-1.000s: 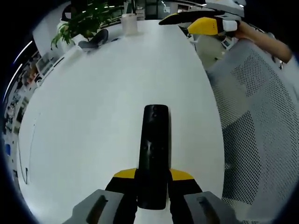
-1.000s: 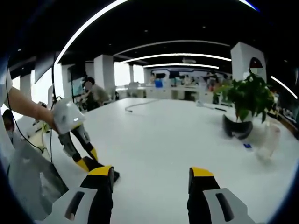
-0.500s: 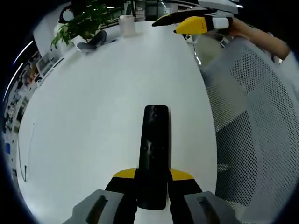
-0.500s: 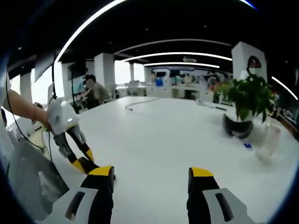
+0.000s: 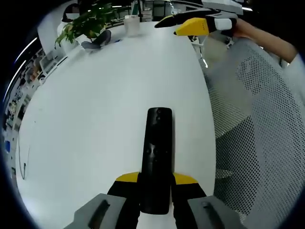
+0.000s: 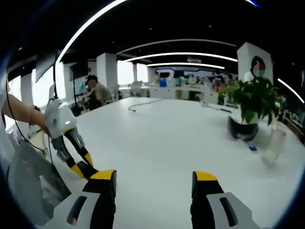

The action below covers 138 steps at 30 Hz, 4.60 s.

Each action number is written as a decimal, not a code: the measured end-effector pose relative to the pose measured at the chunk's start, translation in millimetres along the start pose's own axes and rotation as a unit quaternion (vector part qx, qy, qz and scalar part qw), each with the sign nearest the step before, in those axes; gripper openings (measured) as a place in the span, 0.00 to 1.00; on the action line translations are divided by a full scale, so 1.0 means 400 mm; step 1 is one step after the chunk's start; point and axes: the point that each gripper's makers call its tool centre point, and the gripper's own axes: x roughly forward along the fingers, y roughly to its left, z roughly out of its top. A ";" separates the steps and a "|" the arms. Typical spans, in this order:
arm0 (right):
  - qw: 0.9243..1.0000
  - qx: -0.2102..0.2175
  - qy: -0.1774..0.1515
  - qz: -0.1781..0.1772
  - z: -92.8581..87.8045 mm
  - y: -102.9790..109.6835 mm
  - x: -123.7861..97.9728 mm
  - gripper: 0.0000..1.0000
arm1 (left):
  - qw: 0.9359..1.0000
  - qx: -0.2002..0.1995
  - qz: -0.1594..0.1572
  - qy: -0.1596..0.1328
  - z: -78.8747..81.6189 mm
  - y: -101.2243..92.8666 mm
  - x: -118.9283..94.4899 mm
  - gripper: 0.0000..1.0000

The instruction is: Press the specified remote control buttons in sequence, fully releasing each button before pressing the next.

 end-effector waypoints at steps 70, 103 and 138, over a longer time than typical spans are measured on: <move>0.995 -0.053 0.064 0.053 -0.048 0.068 0.018 0.54 | 0.995 -0.007 0.008 -0.100 -0.024 -0.089 -0.015 0.24; 0.969 -0.147 0.133 0.149 -0.109 0.179 0.020 0.28 | 0.982 -0.033 -0.018 -0.186 -0.014 -0.097 -0.020 0.25; 0.868 -0.262 0.266 0.327 -0.213 0.340 0.065 0.00 | 0.980 0.029 -0.027 -0.197 -0.007 -0.118 -0.015 0.24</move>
